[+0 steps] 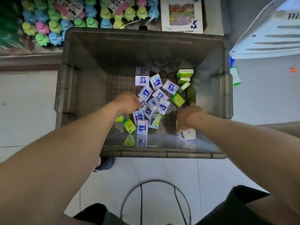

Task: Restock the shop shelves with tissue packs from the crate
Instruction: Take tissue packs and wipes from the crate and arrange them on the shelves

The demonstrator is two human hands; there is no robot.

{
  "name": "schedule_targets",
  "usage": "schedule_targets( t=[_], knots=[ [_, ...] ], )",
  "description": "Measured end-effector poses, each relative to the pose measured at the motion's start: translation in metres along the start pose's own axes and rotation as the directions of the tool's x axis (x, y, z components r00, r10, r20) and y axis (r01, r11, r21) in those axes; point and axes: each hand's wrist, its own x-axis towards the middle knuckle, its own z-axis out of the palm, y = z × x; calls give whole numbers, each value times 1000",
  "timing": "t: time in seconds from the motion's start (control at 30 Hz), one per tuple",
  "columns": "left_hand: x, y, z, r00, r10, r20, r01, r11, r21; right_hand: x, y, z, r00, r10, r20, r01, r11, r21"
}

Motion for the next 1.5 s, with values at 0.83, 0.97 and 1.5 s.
schedule_targets(
  t=[0.83, 0.97, 1.5],
  knots=[
    [68, -17, 52, 995, 21, 100, -60, 912, 405, 24, 21, -43, 965, -16, -261, 202, 679, 705],
    [48, -14, 26, 998, 57, 21, -60, 944, 325, 9, 25, -44, 961, 62, -268, 214, 442, 871],
    [-146, 47, -161, 876, 171, -452, -399, 783, -477, -192, 69, -140, 743, -46, -668, 656, -154, 739]
  ],
)
